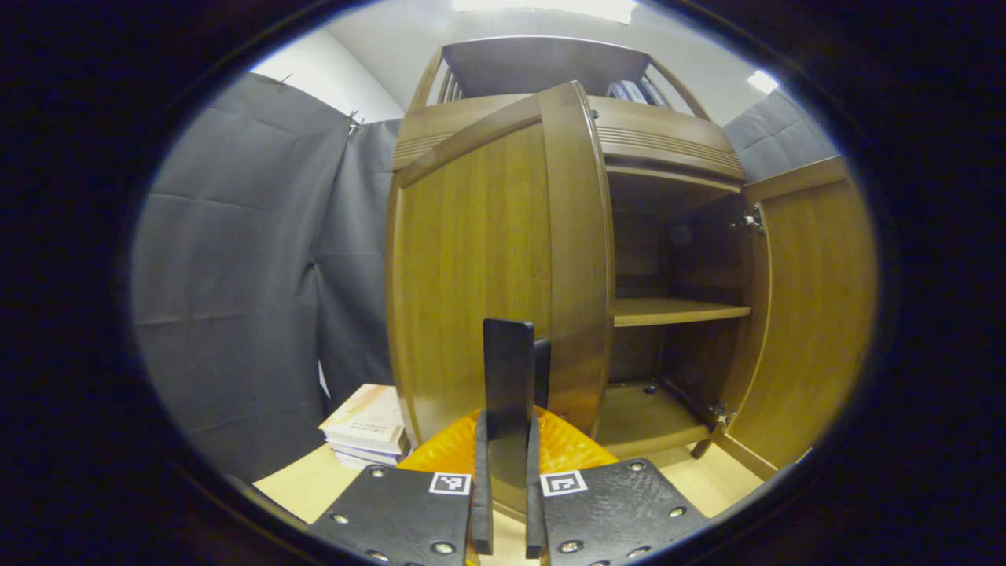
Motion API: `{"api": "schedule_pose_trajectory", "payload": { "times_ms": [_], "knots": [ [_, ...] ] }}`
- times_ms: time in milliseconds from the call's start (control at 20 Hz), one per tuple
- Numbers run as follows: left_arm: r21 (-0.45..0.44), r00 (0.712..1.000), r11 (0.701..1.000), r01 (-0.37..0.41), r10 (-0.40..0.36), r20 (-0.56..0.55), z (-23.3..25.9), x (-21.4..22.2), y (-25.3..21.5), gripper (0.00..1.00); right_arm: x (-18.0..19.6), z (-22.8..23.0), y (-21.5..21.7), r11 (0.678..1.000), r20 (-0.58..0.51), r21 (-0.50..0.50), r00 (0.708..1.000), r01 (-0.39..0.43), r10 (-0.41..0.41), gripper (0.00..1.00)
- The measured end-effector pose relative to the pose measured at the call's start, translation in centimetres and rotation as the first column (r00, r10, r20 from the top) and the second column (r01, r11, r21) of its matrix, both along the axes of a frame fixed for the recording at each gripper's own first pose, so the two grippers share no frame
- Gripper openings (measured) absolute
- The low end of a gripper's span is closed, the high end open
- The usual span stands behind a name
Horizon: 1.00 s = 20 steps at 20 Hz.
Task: Open the right door of the double-door shoe cabinet with the right hand, and open the left door with the left hand.
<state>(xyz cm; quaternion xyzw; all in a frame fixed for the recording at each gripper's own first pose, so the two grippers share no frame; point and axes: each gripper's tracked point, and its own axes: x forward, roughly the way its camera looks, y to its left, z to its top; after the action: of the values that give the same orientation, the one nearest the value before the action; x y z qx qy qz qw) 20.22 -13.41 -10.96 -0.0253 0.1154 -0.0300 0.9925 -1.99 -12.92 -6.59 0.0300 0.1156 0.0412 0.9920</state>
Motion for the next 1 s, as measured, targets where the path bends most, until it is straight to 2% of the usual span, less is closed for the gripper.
{"api": "schedule_pose_trajectory", "payload": {
  "times_ms": [100, 200, 350, 400, 450, 600, 650, 750, 800, 950, 1000],
  "knots": [
    [0.005, 1.000, 1.000, -0.005, 0.005, -0.001, 0.2, -0.8, 0.8, 0.14, -0.6, -0.4, 0.4, 1.000, -0.009, -0.006, 1.000, -0.010, 0.010, 0.97],
    [0.009, 1.000, 1.000, -0.006, 0.006, -0.001, 0.1, -1.3, 1.9, 0.20, -1.2, -0.2, 1.5, 1.000, -0.005, 0.001, 1.000, -0.026, 0.026, 0.94],
    [-0.013, 1.000, 1.000, -0.007, 0.007, 0.000, 0.2, -2.1, 3.5, 0.20, -1.6, -0.2, 3.1, 0.999, -0.009, -0.010, 0.999, -0.035, 0.034, 0.96],
    [-0.015, 1.000, 1.000, -0.003, 0.003, -0.001, 0.2, -2.5, 4.0, 0.14, -1.6, 0.0, 3.8, 0.999, -0.008, -0.006, 0.999, -0.032, 0.032, 0.96],
    [-0.011, 1.000, 1.000, 0.002, -0.002, -0.004, 0.4, -2.9, 4.5, 0.14, -1.7, 0.3, 4.5, 1.000, -0.011, 0.003, 1.000, -0.028, 0.028, 0.96],
    [0.003, 1.000, 1.000, 0.018, -0.018, -0.002, 0.1, -3.5, 6.3, 0.20, -1.9, 0.8, 7.8, 0.999, 0.000, 0.010, 0.999, -0.046, 0.046, 0.96],
    [0.006, 1.000, 1.000, 0.026, -0.026, -0.002, 0.1, -3.7, 6.9, 0.20, -1.9, 0.5, 8.5, 0.999, -0.006, 0.009, 0.999, -0.046, 0.046, 0.93],
    [0.003, 0.999, 0.999, 0.047, -0.047, -0.001, 0.2, -3.9, 7.7, 0.17, -2.3, 0.7, 10.4, 0.998, 0.001, 0.022, 0.998, -0.058, 0.058, 0.93],
    [0.001, 0.999, 0.999, 0.053, -0.053, 0.001, 0.0, -3.9, 8.3, 0.17, -2.5, 0.6, 11.3, 0.998, -0.004, 0.022, 0.998, -0.062, 0.062, 0.96],
    [0.003, 0.999, 0.999, 0.050, -0.050, 0.003, -0.3, -4.3, 10.0, 0.20, -2.7, 0.6, 13.5, 0.997, -0.009, 0.022, 0.997, -0.077, 0.077, 0.96],
    [0.003, 0.999, 0.999, 0.044, -0.044, 0.000, -0.5, -4.4, 10.8, 0.19, -2.6, 0.8, 14.1, 0.997, -0.006, 0.020, 0.997, -0.080, 0.080, 0.93]
  ]
}}
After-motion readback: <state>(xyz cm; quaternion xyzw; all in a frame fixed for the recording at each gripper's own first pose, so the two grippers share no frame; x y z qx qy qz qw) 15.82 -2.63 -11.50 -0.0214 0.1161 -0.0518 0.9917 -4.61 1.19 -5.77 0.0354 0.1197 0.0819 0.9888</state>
